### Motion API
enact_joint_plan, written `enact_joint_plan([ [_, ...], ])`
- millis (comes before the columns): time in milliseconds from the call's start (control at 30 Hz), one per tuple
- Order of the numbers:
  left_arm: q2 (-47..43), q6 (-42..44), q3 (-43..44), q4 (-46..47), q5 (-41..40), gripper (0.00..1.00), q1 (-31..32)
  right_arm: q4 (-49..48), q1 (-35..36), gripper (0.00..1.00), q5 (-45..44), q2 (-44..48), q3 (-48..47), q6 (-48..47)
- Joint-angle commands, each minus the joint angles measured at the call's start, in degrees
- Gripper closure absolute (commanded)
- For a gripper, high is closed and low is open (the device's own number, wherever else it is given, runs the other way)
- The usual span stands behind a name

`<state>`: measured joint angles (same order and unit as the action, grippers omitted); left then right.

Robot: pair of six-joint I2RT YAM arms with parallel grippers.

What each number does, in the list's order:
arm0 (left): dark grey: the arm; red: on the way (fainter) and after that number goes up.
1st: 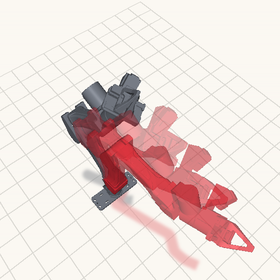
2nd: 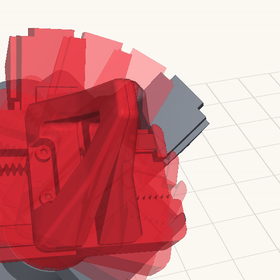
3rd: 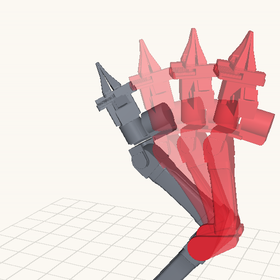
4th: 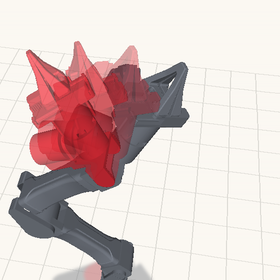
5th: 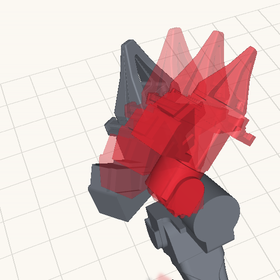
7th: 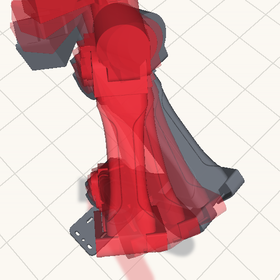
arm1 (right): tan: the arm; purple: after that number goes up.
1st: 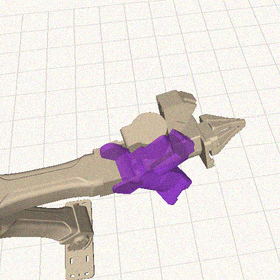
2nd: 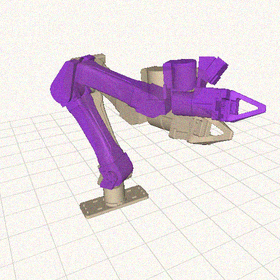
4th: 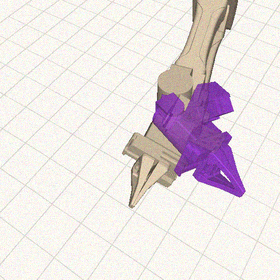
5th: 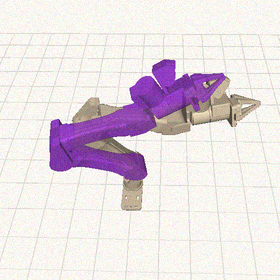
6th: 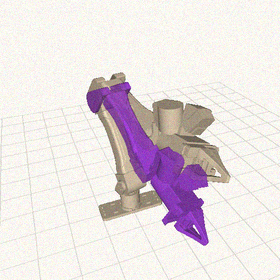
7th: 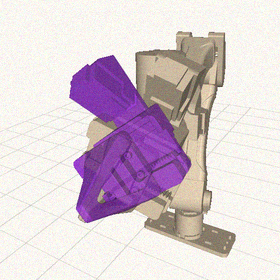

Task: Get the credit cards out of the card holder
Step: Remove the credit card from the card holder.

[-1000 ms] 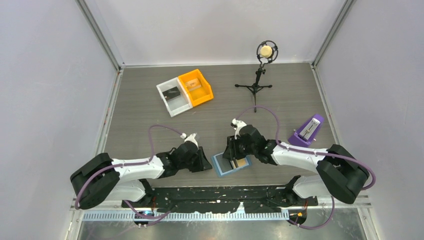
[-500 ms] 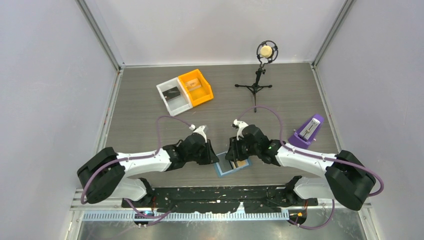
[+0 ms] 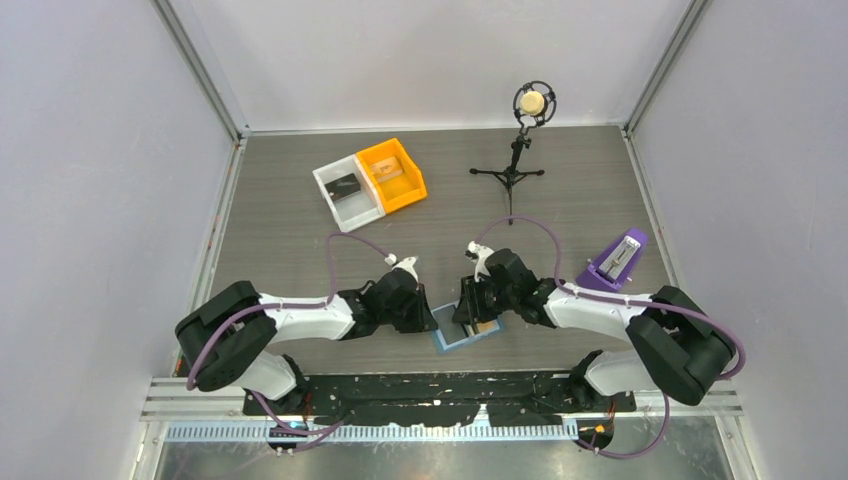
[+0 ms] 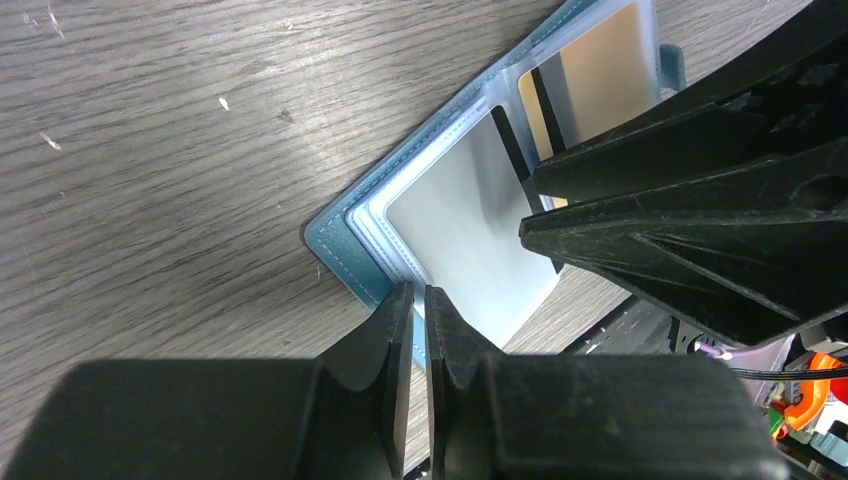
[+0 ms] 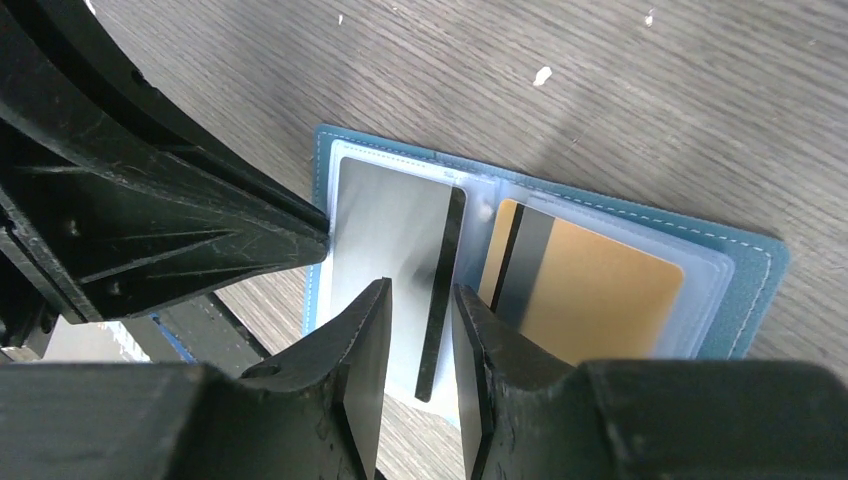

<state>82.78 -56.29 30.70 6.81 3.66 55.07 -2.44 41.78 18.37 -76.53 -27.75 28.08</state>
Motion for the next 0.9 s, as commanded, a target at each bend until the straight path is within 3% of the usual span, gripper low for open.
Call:
enact_joint_plan([
  [0,1.23,1.89,0.16,-0.91,-2.53,0.88,0.0,-1.82,-1.17,0.64,-0.96,-0.25,0.38,-2.56],
  [533,2.72,1.25,-0.58,-1.09,-2.69,0.88,-0.01,-7.6,-5.44,0.63,10.21,-2.99,2.17,-1.57],
  [867,3.72,1.22,-0.56,-1.23,-3.05,0.88,0.04,-12.4,-8.95,0.88,16.57,-2.73,4.26,-0.22],
])
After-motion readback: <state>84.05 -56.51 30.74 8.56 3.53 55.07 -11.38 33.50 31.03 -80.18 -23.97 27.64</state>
